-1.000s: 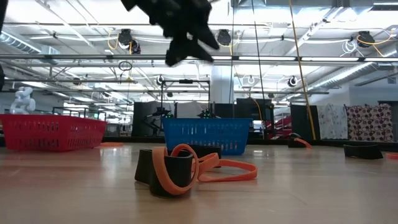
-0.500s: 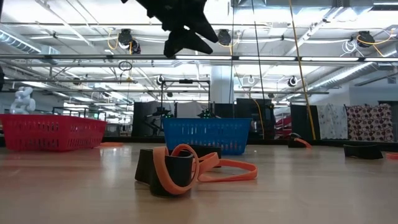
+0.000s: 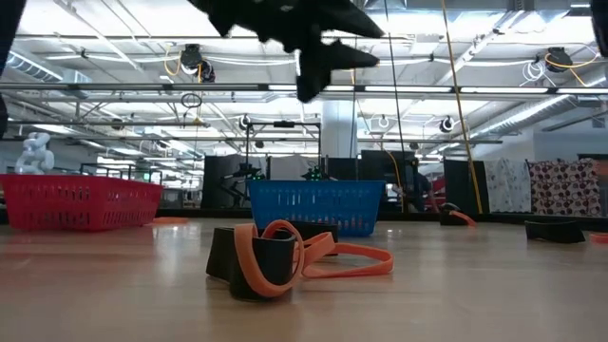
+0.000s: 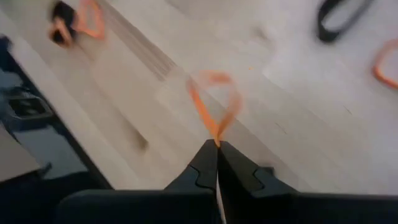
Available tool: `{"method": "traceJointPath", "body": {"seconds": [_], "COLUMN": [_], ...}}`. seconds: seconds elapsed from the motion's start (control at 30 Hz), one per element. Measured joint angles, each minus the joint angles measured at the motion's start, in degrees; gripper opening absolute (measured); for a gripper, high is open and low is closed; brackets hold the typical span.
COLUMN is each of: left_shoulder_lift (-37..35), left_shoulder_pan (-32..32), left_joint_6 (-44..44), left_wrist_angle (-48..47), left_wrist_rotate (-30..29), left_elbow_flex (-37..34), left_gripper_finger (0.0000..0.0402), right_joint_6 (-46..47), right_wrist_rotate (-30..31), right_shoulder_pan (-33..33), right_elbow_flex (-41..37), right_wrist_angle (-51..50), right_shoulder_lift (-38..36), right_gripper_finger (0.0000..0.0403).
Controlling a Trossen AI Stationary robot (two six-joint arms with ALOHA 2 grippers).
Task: Sort rubber bands into baskets
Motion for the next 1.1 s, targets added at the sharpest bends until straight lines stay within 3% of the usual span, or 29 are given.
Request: {"method": "traceJointPath", "body": {"seconds": [0.23,0.43,0.73,1.1], "left_shoulder_lift": [9.48,14.20,15.39,15.40], "left_shoulder_pan": [-0.12,-1.30,-1.45,-1.49], "left_joint_6": [-7.12,-11.11,-13.92,-13.44], "left_wrist_angle": [20.36,30.99,33.10,32.87], "left_wrist_rotate": [7.96,8.80,13.22,14.10], "left_elbow_flex": [-0.02,0.00,0.00,0.00], "left_gripper_finger": [0.0145,0.0145,0.0145,0.0145], "right_joint_6": [-4.92,-12.88,-26.99,-36.32], "right_wrist_rotate": [4.27,6.14,6.24,-1.42], "right_shoulder_pan": [-3.42,-7.59,-15.32,-22.00], "right_elbow_flex": [2.91,4.55,5.26,5.26], "right_wrist_angle": [1.26,5.87,17.80,23.10], "right_shoulder_lift": [0.00,0.00,0.02,0.02], "right_gripper_finger": [0.0000,0.0000,0.0000,0.0000]}}
